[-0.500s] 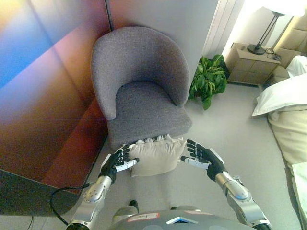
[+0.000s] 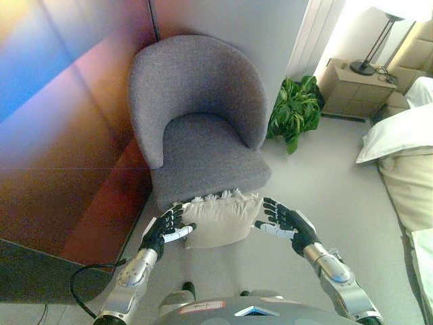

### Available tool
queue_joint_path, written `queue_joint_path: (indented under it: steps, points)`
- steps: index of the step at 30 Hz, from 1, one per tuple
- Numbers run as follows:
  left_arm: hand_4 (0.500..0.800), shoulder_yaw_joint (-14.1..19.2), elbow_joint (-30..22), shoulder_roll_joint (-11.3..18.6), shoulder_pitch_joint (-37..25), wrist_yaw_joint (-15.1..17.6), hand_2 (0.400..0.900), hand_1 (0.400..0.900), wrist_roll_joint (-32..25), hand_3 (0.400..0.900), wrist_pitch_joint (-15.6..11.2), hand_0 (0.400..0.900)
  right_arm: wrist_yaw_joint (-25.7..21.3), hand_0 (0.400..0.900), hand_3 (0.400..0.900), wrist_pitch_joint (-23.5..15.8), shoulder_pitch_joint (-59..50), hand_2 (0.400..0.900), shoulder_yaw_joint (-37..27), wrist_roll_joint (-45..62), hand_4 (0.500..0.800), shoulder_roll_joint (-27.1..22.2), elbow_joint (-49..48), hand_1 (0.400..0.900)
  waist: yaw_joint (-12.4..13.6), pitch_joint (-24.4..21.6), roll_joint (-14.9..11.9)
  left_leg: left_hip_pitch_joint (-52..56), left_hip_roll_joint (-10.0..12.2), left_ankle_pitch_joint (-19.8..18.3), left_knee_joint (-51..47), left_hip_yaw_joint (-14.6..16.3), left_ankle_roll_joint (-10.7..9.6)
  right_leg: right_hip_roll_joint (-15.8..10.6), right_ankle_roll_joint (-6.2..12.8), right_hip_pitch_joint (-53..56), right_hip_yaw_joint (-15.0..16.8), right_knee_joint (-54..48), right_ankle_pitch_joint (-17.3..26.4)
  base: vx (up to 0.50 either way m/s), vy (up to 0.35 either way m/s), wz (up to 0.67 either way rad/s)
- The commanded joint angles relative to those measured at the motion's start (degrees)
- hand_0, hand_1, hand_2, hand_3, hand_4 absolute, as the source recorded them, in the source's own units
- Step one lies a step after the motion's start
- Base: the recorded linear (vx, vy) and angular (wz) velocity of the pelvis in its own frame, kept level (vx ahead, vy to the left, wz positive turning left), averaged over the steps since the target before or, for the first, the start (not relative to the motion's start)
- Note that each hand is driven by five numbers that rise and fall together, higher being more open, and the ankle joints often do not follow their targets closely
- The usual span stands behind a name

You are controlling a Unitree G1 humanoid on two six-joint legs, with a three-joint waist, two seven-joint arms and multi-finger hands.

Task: Pick up the pillow and put it on the sofa.

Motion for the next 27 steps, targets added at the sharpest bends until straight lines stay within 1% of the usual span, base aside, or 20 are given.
queue_joint_path:
  steps: [1, 5, 7, 8, 10, 12, 14, 16, 18, 19, 20, 21, 22, 23, 24, 25, 26, 27]
  points:
    - [0.800, 0.12, -1.83, 1.82, -4.58, -0.31, 0.900, 0.900, 0.10, 0.900, -4.19, 0.900, -0.43, 0.900, 0.900, -4.69, -3.14, 0.900, -1.82, 1.54, 0.800, -0.87, -5.34, 0.900, -0.41, -0.24, -0.84, -3.91, 3.25, -4.35, 6.81, -0.16, -2.21, 0.57, 0.88, -3.92, 1.74, 2.57, -0.84, -0.01, -0.086, 0.02]
    - [0.800, -0.16, -1.94, 1.89, -5.51, -0.15, 0.900, 0.900, -0.45, 0.900, -4.04, 0.900, -0.70, 0.900, 0.900, -5.05, -3.53, 0.900, -2.23, 1.98, 0.800, -1.13, -5.86, 0.900, -0.42, 0.79, -0.89, -5.41, 4.32, -4.58, 8.95, -0.83, -2.75, 1.46, 0.17, -4.82, 2.03, 3.40, -1.36, -0.02, -0.112, 0.02]
    - [0.800, -0.38, -2.36, 1.94, -6.10, 0.16, 0.900, 0.900, -1.08, 0.900, -4.00, 0.900, -1.16, 0.900, 0.900, -5.39, -4.34, 0.900, -2.24, 2.32, 0.800, -1.38, -5.76, 0.900, -0.25, 1.94, -1.15, -7.27, 4.88, -5.58, 12.59, -1.83, -3.09, 2.17, -0.63, -5.71, 2.81, 4.43, -1.80, -0.04, -0.158, -0.04]
    - [0.800, -0.37, -2.35, 1.94, -6.14, 0.16, 0.900, 0.900, -1.08, 0.900, -4.00, 0.900, -1.16, 0.900, 0.900, -5.40, -4.39, 0.900, -2.24, 2.32, 0.800, -1.37, -5.74, 0.900, -0.27, 1.92, -1.10, -7.53, 4.95, -5.78, 12.98, -1.89, -3.10, 2.22, -0.65, -5.82, 2.79, 4.50, -1.83, -0.03, -0.161, -0.10]
    - [0.800, -0.54, -2.76, 1.78, -6.53, 0.16, 0.900, 0.900, -1.34, 0.900, -3.81, 0.900, -1.59, 0.900, 0.900, -5.54, -5.00, 0.900, -2.24, 2.42, 0.800, -1.69, -5.84, 0.900, 0.13, 3.43, -1.66, -11.17, 5.16, -6.62, 20.21, -2.42, -3.00, 2.61, -1.67, -6.15, 3.81, 5.32, -2.31, -0.04, -0.143, -0.14]
    - [0.800, -1.42, -2.92, 1.38, -7.25, 0.15, 0.900, 0.900, -1.64, 0.900, -3.80, 0.900, -2.02, 0.900, 0.900, -5.81, -5.81, 0.900, -2.23, 2.55, 0.800, -2.23, -5.89, 0.900, 0.78, 5.58, -1.67, -16.48, 4.86, -4.53, 30.72, -3.91, -2.67, 3.21, -2.84, -5.72, 3.71, 5.76, -2.49, -0.02, -0.140, -0.06]
    - [0.800, -2.11, -3.26, 1.07, -7.99, 0.24, 0.900, 0.900, -2.42, 0.900, -3.69, 0.900, -2.71, 0.900, 0.900, -5.80, -6.54, 0.900, -2.39, 2.43, 0.800, -2.39, -5.74, 0.900, 1.52, 7.00, -1.78, -20.01, 3.65, -2.02, 36.20, -5.14, -2.19, 3.36, -3.41, -4.94, 3.36, 5.84, -3.13, 0.04, -0.081, -0.02]
    - [0.800, -2.27, -3.18, 0.84, -8.73, 0.75, 0.900, 0.900, -2.99, 0.900, -3.88, 0.900, -3.44, 0.900, 0.900, -5.89, -7.30, 0.900, -2.79, 2.41, 0.800, -2.33, -5.59, 0.900, 1.66, 7.52, -1.75, -23.96, 3.20, -1.10, 34.59, -4.89, -2.23, 3.35, -3.18, -4.68, 2.76, 5.55, -3.77, 0.11, -0.024, 0.03]
    - [0.800, -2.45, -3.14, 0.88, -9.37, 1.31, 0.900, 0.900, -3.38, 0.900, -4.03, 0.900, -4.41, 0.900, 0.900, -6.25, -8.49, 0.900, -2.83, 2.26, 0.800, -2.48, -4.91, 0.900, 2.43, 7.58, -1.88, -26.88, 3.43, -0.66, 28.29, -4.13, -2.27, 3.49, -2.51, -4.40, 2.94, 4.84, -4.06, 0.19, 0.021, -0.12]
    - [0.800, -2.78, -2.84, 0.76, -9.57, 1.61, 0.900, 0.900, -3.34, 0.900, -4.13, 0.900, -4.74, 0.900, 0.900, -6.37, -8.83, 0.900, -2.54, 2.08, 0.800, -2.44, -4.51, 0.900, 2.72, 7.51, -1.70, -27.04, 3.88, 0.32, 25.28, -4.37, -2.55, 3.79, -2.18, -4.18, 3.18, 4.53, -4.29, 0.23, 0.066, -0.26]
    - [0.800, -2.95, -2.60, 0.59, -9.82, 2.05, 0.900, 0.900, -3.24, 0.900, -4.24, 0.900, -5.25, 0.900, 0.900, -6.61, -9.32, 0.900, -2.37, 1.80, 0.800, -2.43, -3.91, 0.900, 3.19, 7.53, -1.30, -27.05, 4.75, 3.61, 19.33, -4.87, -3.19, 4.17, -1.74, -3.87, 3.48, 4.18, -4.64, 0.27, 0.097, -0.26]
    - [0.800, -3.15, -2.51, 0.40, -10.00, 2.42, 0.900, 0.900, -3.21, 0.900, -4.46, 0.900, -5.78, 0.900, 0.900, -6.84, -9.89, 0.900, -2.29, 1.58, 0.800, -2.61, -3.33, 0.900, 3.47, 7.67, -0.71, -28.11, 5.87, 5.80, 15.16, -4.63, -3.76, 4.47, -1.27, -3.15, 3.65, 3.68, -5.09, 0.26, 0.087, -0.27]
    - [0.800, -3.34, -2.24, 0.18, -10.21, 2.72, 0.900, 0.900, -3.25, 0.900, -4.59, 0.900, -6.25, 0.900, 0.900, -6.78, -10.50, 0.900, -1.98, 1.17, 0.800, -2.81, -2.86, 0.900, 3.82, 7.76, -0.50, -28.06, 6.17, 7.09, 12.32, -3.91, -4.19, 4.43, -1.01, -2.70, 3.97, 3.46, -5.28, 0.30, 0.096, -0.19]
    - [0.800, -3.36, -2.01, 0.07, -10.72, 3.25, 0.900, 0.900, -2.87, 0.900, -4.65, 0.900, -6.90, 0.900, 0.900, -7.07, -11.63, 0.900, -1.66, 1.04, 0.800, -2.73, -2.53, 0.900, 4.01, 7.66, 0.12, -29.15, 6.75, 8.25, 9.56, -1.78, -4.76, 4.79, -0.73, -1.63, 3.83, 3.02, -6.08, 0.26, 0.081, -0.28]
    - [0.800, -3.31, -2.03, 0.16, -11.09, 3.71, 0.900, 0.900, -2.96, 0.900, -4.85, 0.900, -7.55, 0.900, 0.900, -7.09, -12.40, 0.900, -1.41, 0.74, 0.800, -2.68, -2.31, 0.900, 4.48, 7.61, 0.29, -28.87, 7.03, 9.39, 8.22, -0.29, -5.01, 4.75, -0.52, -1.04, 4.37, 2.74, -6.41, 0.41, 0.167, -0.62]
    - [0.800, -2.75, -2.14, 0.17, -10.99, 4.32, 0.900, 0.900, -3.50, 0.900, -5.20, 0.900, -7.84, 0.900, 0.900, -7.04, -13.35, 0.900, -1.04, 0.41, 0.800, -2.24, -2.59, 0.900, 5.26, 6.66, 0.55, -28.37, 7.87, 9.43, 7.79, 0.77, -4.45, 4.59, 0.03, 0.31, 5.25, 2.83, -7.90, 0.28, 0.128, -0.62]
    - [0.800, -2.75, -2.14, 0.20, -10.96, 4.31, 0.900, 0.900, -3.52, 0.900, -5.21, 0.900, -7.84, 0.900, 0.900, -7.02, -13.32, 0.900, -1.03, 0.41, 0.800, -2.22, -2.62, 0.900, 5.47, 6.66, 0.46, -28.20, 7.90, 9.36, 7.73, 1.03, -4.42, 4.47, 0.06, 0.27, 5.47, 2.93, -7.96, 0.34, 0.191, -0.53]
    - [0.800, -2.82, -2.55, 0.35, -11.13, 4.71, 0.900, 0.900, -3.44, 0.900, -5.36, 0.900, -7.89, 0.900, 0.900, -7.01, -13.62, 0.900, -0.85, -0.01, 0.800, -2.05, -2.81, 0.900, 5.54, 5.96, 0.52, -28.07, 7.80, 9.62, 8.59, 1.68, -3.91, 3.80, 0.40, 1.69, 5.42, 3.14, -9.23, 0.31, 0.179, -0.18]
